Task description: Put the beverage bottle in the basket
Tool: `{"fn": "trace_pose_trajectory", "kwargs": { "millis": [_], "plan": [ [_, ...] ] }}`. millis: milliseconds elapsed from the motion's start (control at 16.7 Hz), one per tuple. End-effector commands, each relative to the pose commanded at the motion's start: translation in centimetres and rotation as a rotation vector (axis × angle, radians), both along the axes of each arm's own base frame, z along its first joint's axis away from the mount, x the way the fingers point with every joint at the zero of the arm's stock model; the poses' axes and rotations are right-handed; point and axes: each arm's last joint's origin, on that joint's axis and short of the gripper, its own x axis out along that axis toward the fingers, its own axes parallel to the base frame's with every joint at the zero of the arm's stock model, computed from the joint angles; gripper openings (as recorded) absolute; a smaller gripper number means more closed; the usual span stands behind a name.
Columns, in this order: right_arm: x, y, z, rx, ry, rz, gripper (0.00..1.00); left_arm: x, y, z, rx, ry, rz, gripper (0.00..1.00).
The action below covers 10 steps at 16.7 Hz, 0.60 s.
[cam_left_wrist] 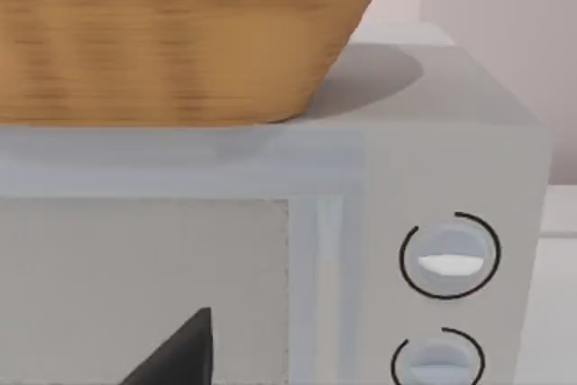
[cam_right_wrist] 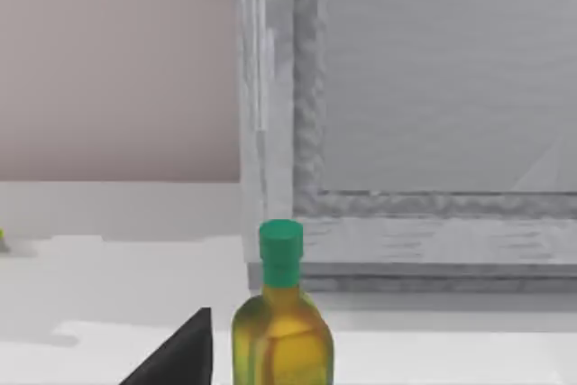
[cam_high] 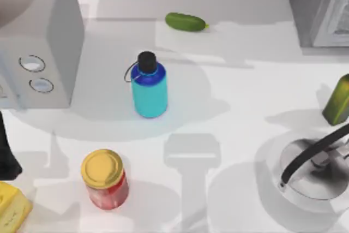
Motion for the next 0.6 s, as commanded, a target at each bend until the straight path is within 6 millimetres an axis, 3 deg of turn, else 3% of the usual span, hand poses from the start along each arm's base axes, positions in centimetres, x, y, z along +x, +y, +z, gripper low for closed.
{"fn": "trace_pose_trajectory", "kwargs": {
  "millis": [360,600],
  "plan": [
    [0.0,0.0,0.0,0.0,0.0,0.0,1.0,0.6,-0.4,0.5,0.004,0.003,-0.061,1.0],
    [0.0,0.0,0.0,0.0,0.0,0.0,1.0,2.4,-1.2,2.0,0.009,0.0,-0.186,1.0]
  ]
}}
